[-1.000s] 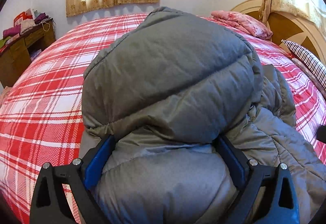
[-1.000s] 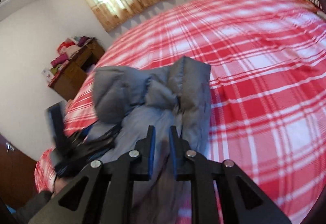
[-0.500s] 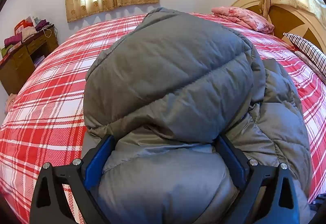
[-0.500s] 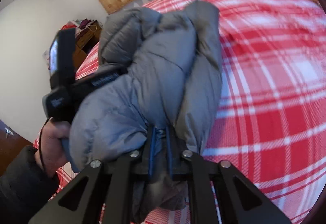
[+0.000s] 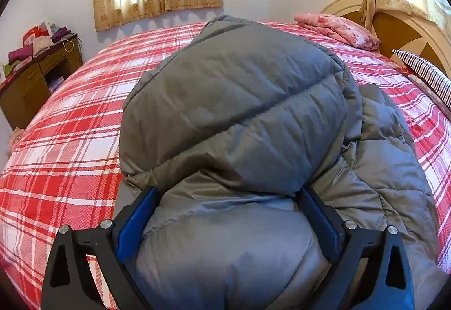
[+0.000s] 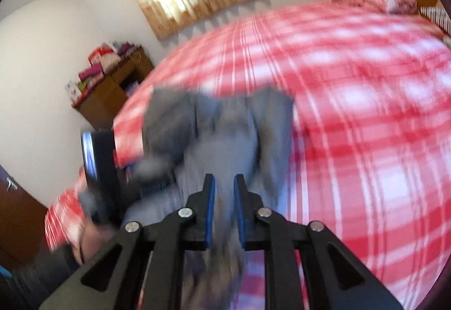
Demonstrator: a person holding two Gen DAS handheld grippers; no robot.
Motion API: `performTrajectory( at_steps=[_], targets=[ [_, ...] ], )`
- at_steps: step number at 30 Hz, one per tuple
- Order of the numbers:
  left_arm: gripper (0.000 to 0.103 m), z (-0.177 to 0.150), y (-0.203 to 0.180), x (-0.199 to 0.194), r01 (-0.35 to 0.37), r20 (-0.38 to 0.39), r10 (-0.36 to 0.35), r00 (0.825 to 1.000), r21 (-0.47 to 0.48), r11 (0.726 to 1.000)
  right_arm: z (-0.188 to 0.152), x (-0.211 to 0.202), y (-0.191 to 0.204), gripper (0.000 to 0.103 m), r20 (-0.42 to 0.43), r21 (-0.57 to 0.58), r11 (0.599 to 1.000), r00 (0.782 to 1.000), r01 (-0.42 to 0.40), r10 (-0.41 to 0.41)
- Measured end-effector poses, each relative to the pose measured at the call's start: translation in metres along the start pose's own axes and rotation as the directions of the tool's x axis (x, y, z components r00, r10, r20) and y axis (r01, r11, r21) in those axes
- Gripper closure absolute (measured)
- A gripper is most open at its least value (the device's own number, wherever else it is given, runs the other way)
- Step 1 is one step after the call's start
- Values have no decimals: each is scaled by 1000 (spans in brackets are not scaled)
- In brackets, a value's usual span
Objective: Fold large clothes
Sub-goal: 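Hold the jacket bundle with the right tool while the left tool presses it, then grasp the grey jacket bundle with both tools and lift it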
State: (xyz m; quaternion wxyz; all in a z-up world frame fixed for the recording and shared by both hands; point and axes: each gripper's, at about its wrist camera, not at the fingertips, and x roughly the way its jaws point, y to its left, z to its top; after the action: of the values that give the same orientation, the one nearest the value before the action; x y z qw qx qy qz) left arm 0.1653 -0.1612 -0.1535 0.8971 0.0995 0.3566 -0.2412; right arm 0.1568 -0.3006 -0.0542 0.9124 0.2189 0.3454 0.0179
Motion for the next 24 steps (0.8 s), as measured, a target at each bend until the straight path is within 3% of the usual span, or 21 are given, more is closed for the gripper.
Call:
performTrajectory(
  at_steps=[3,7,10,12,16,20,24],
  targets=[
    [4,0,-1,0,-5,3,5,1000,5,1000,27,41,11,84,-73,-23,999,996,-43,41],
    [4,-1,0,0,1,7,-1,1000,1,1000,29,111,10,85,-149,-17,998,987,58,-60],
    [4,0,3,-4,15,0,-15,1000,1,1000,9,137,-16,97,-166,90,986,979,137,-121],
    [4,4,10,-14,31,-2,-30,1000,2,1000,-1,138,-29,103,-138,109,985,984,131,-116],
    [4,27,32,-36,20,60,-18,998,-26,999,-16,131,-34,103,-62,90,988,991,124,-119],
    [4,52,42,-13,9,57,-5,998,-63,998,-21,129,-31,103,-25,88,989,993,121,-119],
    [4,65,34,30,-15,-16,14,1000,-64,998,-21,131,-29,103,-11,102,989,994,108,-108]
  ],
)
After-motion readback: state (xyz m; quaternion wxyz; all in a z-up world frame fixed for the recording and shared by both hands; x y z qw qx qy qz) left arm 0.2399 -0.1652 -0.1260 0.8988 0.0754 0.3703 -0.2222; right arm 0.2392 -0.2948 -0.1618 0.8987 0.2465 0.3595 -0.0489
